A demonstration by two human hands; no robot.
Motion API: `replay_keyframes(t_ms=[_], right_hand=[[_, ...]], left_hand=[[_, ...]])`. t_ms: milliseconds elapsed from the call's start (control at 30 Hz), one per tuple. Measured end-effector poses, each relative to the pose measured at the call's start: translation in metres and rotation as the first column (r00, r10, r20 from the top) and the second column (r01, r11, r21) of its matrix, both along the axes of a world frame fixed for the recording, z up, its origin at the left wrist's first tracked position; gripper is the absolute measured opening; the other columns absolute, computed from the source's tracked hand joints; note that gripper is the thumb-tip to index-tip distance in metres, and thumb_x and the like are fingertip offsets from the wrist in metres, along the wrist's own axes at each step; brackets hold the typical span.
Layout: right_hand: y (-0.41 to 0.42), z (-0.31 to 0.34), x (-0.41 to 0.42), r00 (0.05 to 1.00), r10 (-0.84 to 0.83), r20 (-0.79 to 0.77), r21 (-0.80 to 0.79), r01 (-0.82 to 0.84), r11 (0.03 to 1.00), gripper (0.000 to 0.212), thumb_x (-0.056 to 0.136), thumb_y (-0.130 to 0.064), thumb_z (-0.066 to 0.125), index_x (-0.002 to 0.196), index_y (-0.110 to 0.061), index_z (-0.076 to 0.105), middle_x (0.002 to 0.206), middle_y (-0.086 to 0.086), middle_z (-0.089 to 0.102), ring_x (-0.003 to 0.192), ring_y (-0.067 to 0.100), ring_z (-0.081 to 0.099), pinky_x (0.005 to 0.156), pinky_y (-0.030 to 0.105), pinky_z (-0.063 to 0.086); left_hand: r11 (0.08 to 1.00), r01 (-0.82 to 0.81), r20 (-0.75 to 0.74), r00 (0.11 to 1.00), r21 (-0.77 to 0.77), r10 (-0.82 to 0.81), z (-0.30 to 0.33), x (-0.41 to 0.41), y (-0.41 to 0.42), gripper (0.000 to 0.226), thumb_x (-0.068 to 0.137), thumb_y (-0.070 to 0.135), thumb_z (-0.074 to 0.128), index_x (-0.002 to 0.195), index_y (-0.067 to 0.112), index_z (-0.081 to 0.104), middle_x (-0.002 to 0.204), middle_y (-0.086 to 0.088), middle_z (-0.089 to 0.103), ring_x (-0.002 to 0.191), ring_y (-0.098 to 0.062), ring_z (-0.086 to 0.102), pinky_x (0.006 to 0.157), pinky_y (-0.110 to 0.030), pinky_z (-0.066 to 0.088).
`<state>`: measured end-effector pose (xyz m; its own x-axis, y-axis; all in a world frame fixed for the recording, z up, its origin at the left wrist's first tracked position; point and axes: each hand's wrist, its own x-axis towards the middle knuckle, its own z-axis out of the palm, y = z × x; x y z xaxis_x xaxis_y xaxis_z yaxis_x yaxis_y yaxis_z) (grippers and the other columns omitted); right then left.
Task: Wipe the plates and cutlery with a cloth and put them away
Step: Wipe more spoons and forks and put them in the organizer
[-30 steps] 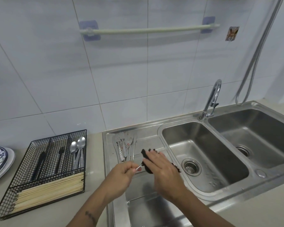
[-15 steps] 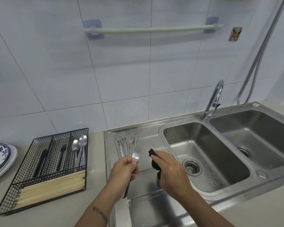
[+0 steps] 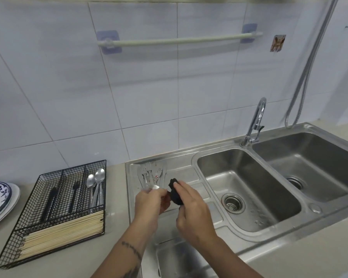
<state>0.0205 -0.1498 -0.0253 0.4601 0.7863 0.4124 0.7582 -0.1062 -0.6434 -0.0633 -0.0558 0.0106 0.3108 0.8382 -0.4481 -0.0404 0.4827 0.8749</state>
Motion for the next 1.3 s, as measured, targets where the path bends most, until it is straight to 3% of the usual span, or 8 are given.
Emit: replay_keyframes(t_ms=[100,200,400,533,767,867,1067,1300], right_hand=[[-0.003,-0.01,0.005,0.993,0.049,0.106,0.022,-0.051,0.998,0.064,0.078,0.003,0.046,0.14,-0.012,0.049,0.143,0.001,0.048,0.131,0.016,0.043,0.11,0.035,0.039],[-0.01,-0.018,0.02,0.992,-0.044,0.115,-0.04,0.049,0.998,0.068,0.073,0.011,0.052,0.137,-0.011,0.053,0.141,0.003,0.051,0.129,0.021,0.048,0.112,0.048,0.035],[-0.011,-0.007,-0.003,0.978,0.094,0.189,-0.034,-0.089,0.995,0.071,0.07,0.005,0.043,0.138,-0.013,0.052,0.144,0.003,0.049,0.135,0.017,0.042,0.118,0.042,0.023],[-0.018,-0.012,0.011,0.988,0.003,0.156,-0.069,0.008,0.998,0.071,0.069,0.008,0.05,0.136,-0.015,0.053,0.142,-0.001,0.05,0.131,0.017,0.046,0.115,0.047,0.029],[-0.018,-0.006,0.01,0.952,0.119,0.281,-0.001,-0.124,0.992,0.072,0.07,0.01,0.059,0.137,-0.014,0.052,0.144,0.003,0.049,0.134,0.019,0.043,0.111,0.043,0.037],[-0.026,-0.01,0.026,0.95,0.055,0.309,-0.002,-0.057,0.998,0.071,0.067,0.01,0.066,0.133,-0.013,0.056,0.141,0.003,0.053,0.131,0.022,0.048,0.106,0.049,0.042],[-0.019,-0.001,0.017,0.905,0.045,0.422,0.043,-0.07,0.997,0.049,0.079,-0.007,0.042,0.122,-0.014,0.064,0.129,0.002,0.061,0.118,0.023,0.053,0.102,0.043,0.044],[-0.015,0.002,0.027,0.909,0.017,0.416,0.083,-0.057,0.995,0.043,0.071,-0.001,0.06,0.112,-0.015,0.067,0.112,0.0,0.064,0.099,0.021,0.057,0.083,0.035,0.052]], left_hand=[[0.994,-0.05,0.114,0.992,-0.098,0.062,0.012,-0.003,0.001,0.009,0.09,-0.004,0.055,0.092,-0.002,0.064,0.071,-0.016,0.072,0.073,-0.029,0.071,0.068,-0.035,0.056],[0.998,-0.032,0.097,0.995,-0.049,0.037,0.016,-0.009,-0.003,0.012,0.097,-0.003,0.05,0.103,0.003,0.06,0.084,-0.022,0.072,0.079,-0.032,0.072,0.07,-0.036,0.057],[0.998,0.062,0.07,0.996,-0.003,-0.062,0.014,-0.012,-0.017,0.02,0.099,-0.003,0.05,0.115,-0.01,0.059,0.094,-0.027,0.073,0.078,-0.03,0.074,0.06,-0.032,0.061],[0.998,0.04,0.06,0.998,-0.044,-0.037,0.012,-0.016,-0.019,0.02,0.105,0.006,0.041,0.119,-0.003,0.053,0.087,-0.025,0.074,0.081,-0.033,0.075,0.071,-0.039,0.059],[0.994,-0.041,0.138,0.989,-0.101,0.054,0.015,-0.02,-0.022,0.026,0.102,0.004,0.041,0.115,-0.011,0.057,0.072,-0.019,0.074,0.079,-0.031,0.071,0.071,-0.036,0.055],[0.987,-0.091,0.175,0.978,-0.132,0.114,0.013,-0.03,-0.02,0.02,0.101,0.002,0.039,0.115,0.003,0.054,0.085,-0.025,0.073,0.084,-0.034,0.072,0.074,-0.038,0.055],[0.957,-0.016,0.298,0.949,-0.29,0.106,0.01,-0.037,-0.022,0.014,0.098,0.004,0.045,0.102,0.007,0.058,0.105,-0.027,0.07,0.095,-0.037,0.071,0.092,-0.043,0.054],[0.994,0.078,0.331,0.942,-0.071,-0.051,0.005,-0.04,-0.023,0.011,0.101,0.0,0.048,0.103,0.0,0.059,0.106,-0.023,0.072,0.102,-0.035,0.071,0.087,-0.039,0.055]])
